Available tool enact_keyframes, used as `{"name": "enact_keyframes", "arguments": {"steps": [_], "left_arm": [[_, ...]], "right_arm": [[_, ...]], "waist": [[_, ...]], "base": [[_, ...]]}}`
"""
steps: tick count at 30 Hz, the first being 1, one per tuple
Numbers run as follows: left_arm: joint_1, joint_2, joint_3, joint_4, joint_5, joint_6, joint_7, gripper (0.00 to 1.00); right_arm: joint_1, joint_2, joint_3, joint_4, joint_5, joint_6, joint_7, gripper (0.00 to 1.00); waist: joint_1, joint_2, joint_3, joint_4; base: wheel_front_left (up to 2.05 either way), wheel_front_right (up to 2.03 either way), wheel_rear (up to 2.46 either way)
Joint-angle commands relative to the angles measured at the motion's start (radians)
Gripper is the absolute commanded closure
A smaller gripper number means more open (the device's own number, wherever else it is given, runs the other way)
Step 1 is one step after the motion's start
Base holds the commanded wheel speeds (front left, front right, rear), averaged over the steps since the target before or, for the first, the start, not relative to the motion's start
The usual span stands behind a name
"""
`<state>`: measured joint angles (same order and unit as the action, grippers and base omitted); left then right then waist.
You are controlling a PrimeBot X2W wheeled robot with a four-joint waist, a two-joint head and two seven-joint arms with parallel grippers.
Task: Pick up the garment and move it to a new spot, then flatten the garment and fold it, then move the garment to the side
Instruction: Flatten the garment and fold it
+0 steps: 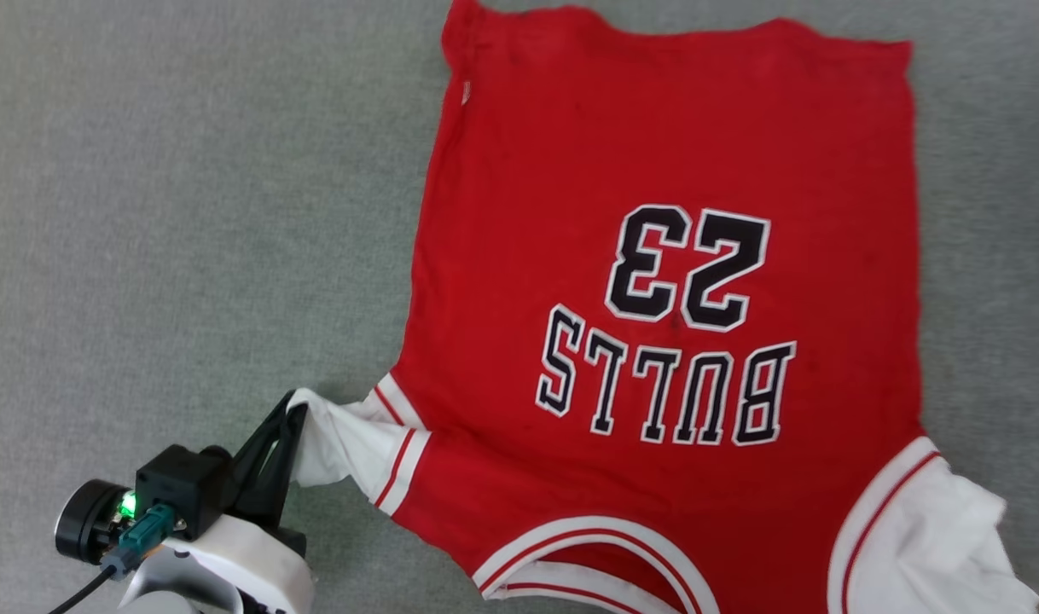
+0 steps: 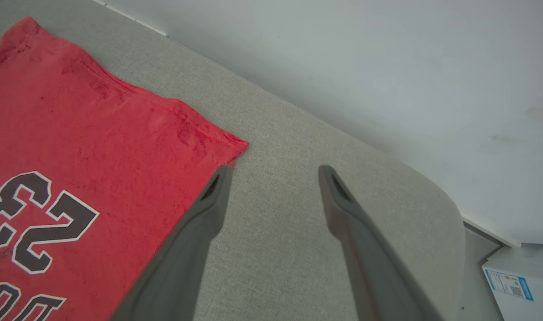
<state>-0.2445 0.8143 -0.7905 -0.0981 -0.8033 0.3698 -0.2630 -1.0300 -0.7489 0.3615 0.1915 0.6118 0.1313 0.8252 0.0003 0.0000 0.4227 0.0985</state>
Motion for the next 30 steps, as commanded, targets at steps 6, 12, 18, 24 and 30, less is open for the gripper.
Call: {"name": "enact_keyframes", "arguments": {"steps": [6, 12, 18, 24, 30], "left_arm": [[-0.056, -0.026, 0.004, -0.044, 0.059, 0.022, -0.002, 1.0], [-0.093, -0.053, -0.007, -0.069, 0.091, 0.016, -0.002, 1.0], [-0.112, -0.057, -0.005, -0.069, 0.107, 0.021, -0.001, 1.0], [-0.125, -0.073, -0.014, -0.068, 0.12, 0.016, 0.001, 1.0], [-0.11, -0.081, -0.011, -0.047, 0.115, 0.021, 0.0, 1.0]], "right_arm": [[-0.153, 0.014, 0.028, 0.119, 0.049, -0.001, 0.345, 0.0], [-0.157, 0.06, 0.0, 0.188, 0.01, -0.001, 0.41, 0.0], [-0.083, 0.098, 0.003, 0.23, 0.003, -0.001, 0.39, 0.0], [0.005, 0.105, 0.053, 0.243, 0.007, -0.001, 0.361, 0.63], [-0.071, 0.065, 0.056, 0.193, 0.025, -0.001, 0.277, 1.0]], "waist": [[-0.0003, 0.0, 0.146, 0.1], [-0.0003, 0.0, 0.208, 0.138], [-0.0003, 0.0, 0.239, 0.148], [-0.0003, 0.0, 0.252, 0.15], [-0.0003, 0.0, 0.197, 0.133]], "base": [[0.0, 0.0, 0.0], [0.0, 0.0, 0.0], [0.0, 0.0, 0.0], [0.0, 0.0, 0.0], [0.0, 0.0, 0.0]]}}
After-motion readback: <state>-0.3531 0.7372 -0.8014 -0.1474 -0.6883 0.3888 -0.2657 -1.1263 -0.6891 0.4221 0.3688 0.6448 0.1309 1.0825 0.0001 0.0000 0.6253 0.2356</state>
